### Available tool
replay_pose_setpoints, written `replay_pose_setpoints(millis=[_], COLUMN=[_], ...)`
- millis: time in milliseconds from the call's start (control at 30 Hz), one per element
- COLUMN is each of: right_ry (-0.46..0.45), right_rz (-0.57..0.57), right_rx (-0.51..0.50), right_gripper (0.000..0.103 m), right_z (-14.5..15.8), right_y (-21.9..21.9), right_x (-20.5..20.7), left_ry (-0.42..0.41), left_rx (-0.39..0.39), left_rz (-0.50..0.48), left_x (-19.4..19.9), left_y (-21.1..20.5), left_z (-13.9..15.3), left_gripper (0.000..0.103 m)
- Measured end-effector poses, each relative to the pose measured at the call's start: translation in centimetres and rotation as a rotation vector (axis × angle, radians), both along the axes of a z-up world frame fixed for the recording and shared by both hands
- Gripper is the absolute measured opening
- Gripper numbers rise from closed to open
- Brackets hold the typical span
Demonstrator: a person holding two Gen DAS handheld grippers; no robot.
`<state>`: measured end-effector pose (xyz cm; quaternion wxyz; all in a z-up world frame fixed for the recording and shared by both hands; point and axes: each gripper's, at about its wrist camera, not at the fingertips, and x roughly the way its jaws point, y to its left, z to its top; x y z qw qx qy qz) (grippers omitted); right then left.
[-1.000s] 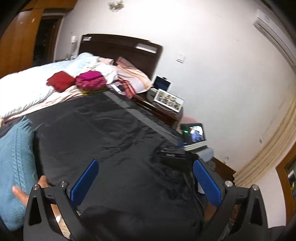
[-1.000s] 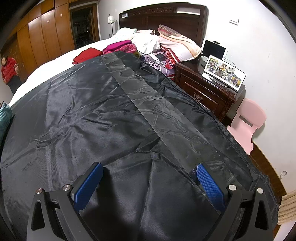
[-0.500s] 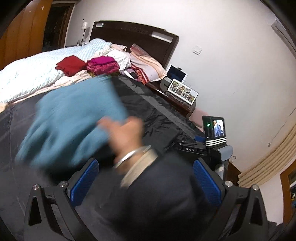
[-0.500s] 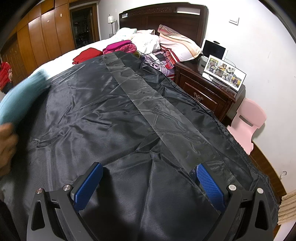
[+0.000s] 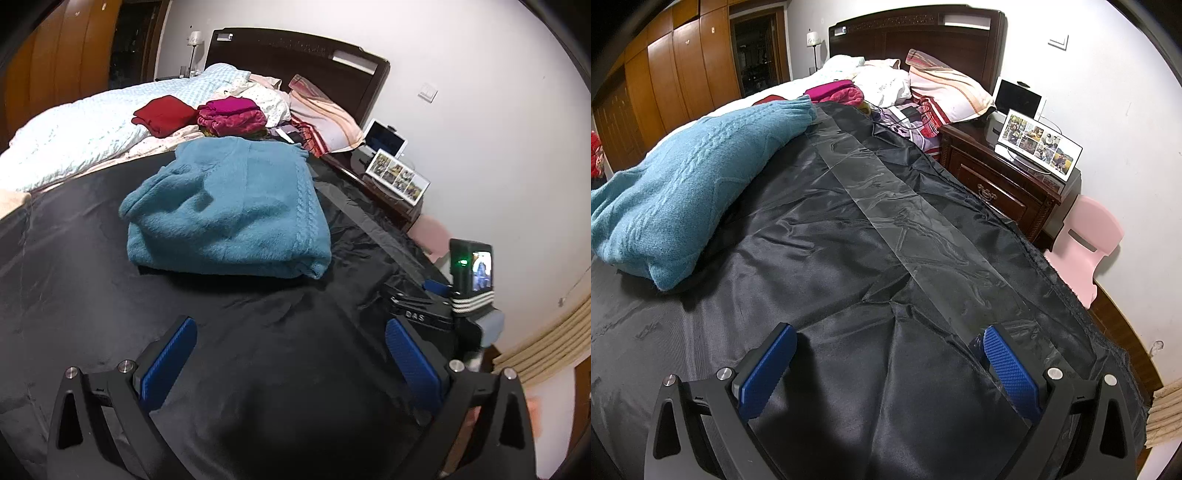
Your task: Fold clothes
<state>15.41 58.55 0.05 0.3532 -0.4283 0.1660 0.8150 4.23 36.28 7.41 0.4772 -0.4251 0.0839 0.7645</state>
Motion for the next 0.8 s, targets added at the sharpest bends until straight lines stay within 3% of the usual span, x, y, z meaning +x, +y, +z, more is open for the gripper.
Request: replay_pose_setpoints(millis=[267, 600, 667, 800], right_ry=[-0.001, 0.006, 0.094, 0.186], right_rz=[-0.002, -0.039, -0.083, -0.011], right_rx=[0.0, -0.014, -0.025, 0.014], right_gripper=[0.103, 0.103, 0.103, 0.103], right_z=[0.1, 0.4, 1.4, 3.9], right_y=[0.0, -0.2, -1.3, -4.3], right_x=[-0.1, 0.2, 1.4, 1.2], left_ry=[0.064, 0.076, 0.08, 0.063], left_rx=[-0.013, -0.031, -0.038, -0.042], left_rz=[-0.015, -0.046, -0.035, -0.016], left_x=[1.5, 1.3, 0.9, 0.0], left_y=[3.0, 4.3, 4.2, 3.9], left_z=[0.7, 0.3, 0.0, -0.3], left_gripper=[0.103, 0.103, 0.103, 0.103])
